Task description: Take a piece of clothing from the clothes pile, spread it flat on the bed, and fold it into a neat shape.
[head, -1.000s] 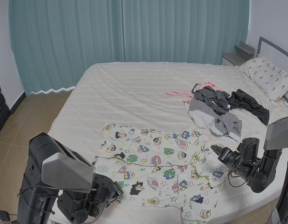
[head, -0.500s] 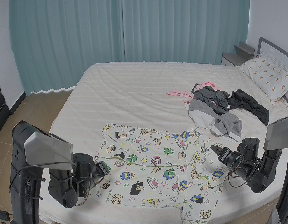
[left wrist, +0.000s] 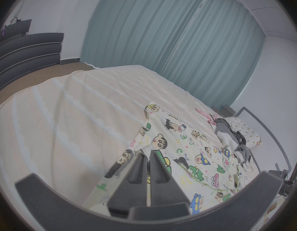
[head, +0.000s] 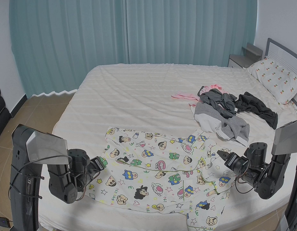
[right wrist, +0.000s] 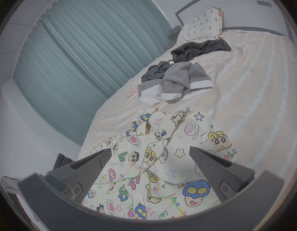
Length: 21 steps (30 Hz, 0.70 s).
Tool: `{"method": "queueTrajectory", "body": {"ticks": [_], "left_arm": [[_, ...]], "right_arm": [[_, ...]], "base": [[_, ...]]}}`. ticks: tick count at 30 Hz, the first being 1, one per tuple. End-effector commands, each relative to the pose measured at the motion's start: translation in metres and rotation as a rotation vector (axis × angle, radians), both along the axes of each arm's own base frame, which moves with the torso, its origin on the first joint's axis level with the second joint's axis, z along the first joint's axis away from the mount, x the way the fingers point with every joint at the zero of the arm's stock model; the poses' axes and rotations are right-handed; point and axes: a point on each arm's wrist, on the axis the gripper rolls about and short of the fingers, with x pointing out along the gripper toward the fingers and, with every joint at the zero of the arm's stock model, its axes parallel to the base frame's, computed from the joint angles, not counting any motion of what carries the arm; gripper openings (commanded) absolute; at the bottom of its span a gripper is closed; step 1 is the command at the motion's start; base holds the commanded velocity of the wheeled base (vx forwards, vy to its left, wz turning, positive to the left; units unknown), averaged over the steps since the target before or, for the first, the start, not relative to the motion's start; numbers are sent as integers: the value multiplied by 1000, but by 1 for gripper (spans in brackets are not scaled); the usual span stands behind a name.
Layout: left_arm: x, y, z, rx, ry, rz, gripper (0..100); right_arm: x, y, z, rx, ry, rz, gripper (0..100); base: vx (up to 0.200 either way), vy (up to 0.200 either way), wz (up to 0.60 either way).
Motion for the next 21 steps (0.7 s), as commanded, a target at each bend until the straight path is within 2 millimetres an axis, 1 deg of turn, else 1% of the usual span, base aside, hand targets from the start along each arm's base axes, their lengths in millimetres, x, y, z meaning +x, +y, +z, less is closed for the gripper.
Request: {"method": "queueTrajectory", "body": {"ticks": [1,10,11,16,20,21], "left_arm": [[5,1,-7,1,6,6,0],[9,1,-12,33,6,-7,0],[9,2,-12,33,6,-5,100],[11,6,-10,28,-1,8,100],[9,19,-8,20,9,48,100],[6,26,-8,17,23,65,100]], "right_arm": [[0,0,-1,-1,3,-2,100],[0,0,-1,-3,5,-2,100],[0,0,-1,-3,5,-2,100],[-3,-1,-1,-6,12,2,100],[-1,-1,-3,-9,13,0,100],[-1,-1,-3,-8,13,2,100]], "base": [[0,0,0],[0,0,0],[0,0,0],[0,0,0],[0,0,0],[0,0,0]]}}
